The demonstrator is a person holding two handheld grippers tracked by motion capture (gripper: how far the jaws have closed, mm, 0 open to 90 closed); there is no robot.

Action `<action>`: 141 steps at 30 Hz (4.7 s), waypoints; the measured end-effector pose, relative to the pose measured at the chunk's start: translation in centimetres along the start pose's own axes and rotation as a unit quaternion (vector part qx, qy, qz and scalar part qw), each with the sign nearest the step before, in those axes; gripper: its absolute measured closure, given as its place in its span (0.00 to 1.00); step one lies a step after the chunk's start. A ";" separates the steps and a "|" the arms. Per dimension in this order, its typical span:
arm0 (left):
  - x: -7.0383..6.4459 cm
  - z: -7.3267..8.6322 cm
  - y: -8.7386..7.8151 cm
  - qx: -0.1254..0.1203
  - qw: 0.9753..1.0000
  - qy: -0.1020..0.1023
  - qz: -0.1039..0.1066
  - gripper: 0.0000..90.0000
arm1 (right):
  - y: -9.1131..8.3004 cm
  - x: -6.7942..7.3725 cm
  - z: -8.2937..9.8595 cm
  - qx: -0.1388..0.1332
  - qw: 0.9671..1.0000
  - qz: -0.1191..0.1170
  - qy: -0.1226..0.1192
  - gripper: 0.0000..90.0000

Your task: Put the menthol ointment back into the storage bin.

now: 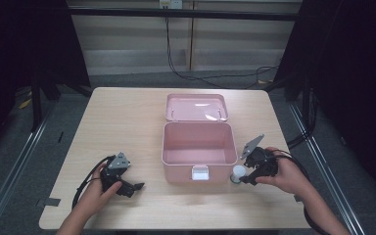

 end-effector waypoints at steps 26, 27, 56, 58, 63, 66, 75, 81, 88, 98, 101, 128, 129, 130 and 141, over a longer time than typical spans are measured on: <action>0.0 0.0 0.0 0.000 1.000 0.000 0.000 0.00 | 0.1 0.5 -1.7 0.008 0.999 -0.009 -0.046 0.56; 0.0 0.0 0.0 0.000 1.000 0.000 0.000 0.00 | 0.1 0.5 -1.7 0.008 0.999 -0.009 -0.046 0.56; 0.0 0.0 0.0 0.000 1.000 0.000 0.000 0.00 | -0.4 0.4 0.6 0.051 0.998 -0.031 -0.023 0.56; 0.0 0.0 0.0 0.000 1.000 -0.001 0.001 0.00 | -0.4 0.5 0.6 0.056 0.998 -0.035 -0.023 0.56; 0.0 0.0 0.0 0.000 1.000 -0.001 0.001 0.00 | -0.8 0.5 0.9 0.066 0.997 -0.043 -0.013 0.56; 0.0 0.0 0.0 0.000 1.000 0.000 0.000 0.00 | -1.5 0.3 1.4 0.081 0.995 -0.048 0.009 0.56; 0.0 0.0 0.0 0.000 1.000 0.000 0.000 0.00 | -4.0 -0.2 1.9 0.093 0.993 -0.056 0.039 0.56; 0.0 0.0 0.0 0.000 1.000 0.000 0.000 0.00 | -6.6 -0.5 1.8 0.115 0.990 -0.059 0.057 0.56; 0.0 0.0 0.0 -0.002 1.000 0.000 -0.002 0.00 | -9.1 -0.7 0.7 0.121 0.990 -0.050 0.053 0.56; 0.0 0.0 0.0 -0.002 1.000 -0.002 0.000 0.00 | -12.0 -0.7 -1.5 0.121 0.989 -0.046 0.069 0.56; 0.0 0.0 0.0 -0.001 1.000 -0.001 0.001 0.00 | -12.8 -0.8 -2.0 0.122 0.989 -0.044 0.075 0.56; 0.0 0.0 0.0 0.000 1.000 0.000 -0.001 0.00 | -15.7 -2.0 -7.4 0.121 0.985 -0.027 0.121 0.56; 0.0 0.0 0.0 0.000 1.000 0.000 -0.001 0.00 | -15.6 -2.2 -7.8 0.118 0.983 -0.028 0.138 0.56; 0.0 0.0 0.0 0.000 1.000 0.000 -0.001 0.00 | -15.6 -2.2 -7.8 0.118 0.983 -0.028 0.138 0.56; 0.0 0.0 0.0 -0.001 1.000 0.000 0.000 0.00 | -14.7 -2.6 -10.4 0.118 0.974 -0.031 0.190 0.56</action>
Point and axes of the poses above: each handheld gripper's, and its own axes: y roughly forward along the jaws, z roughly out of its underside, x roughly to its left, the point moved 7 cm from there along y, roughly forward along the jaws, and after that the axes turned 11 degrees about x, right-handed, at the moved point
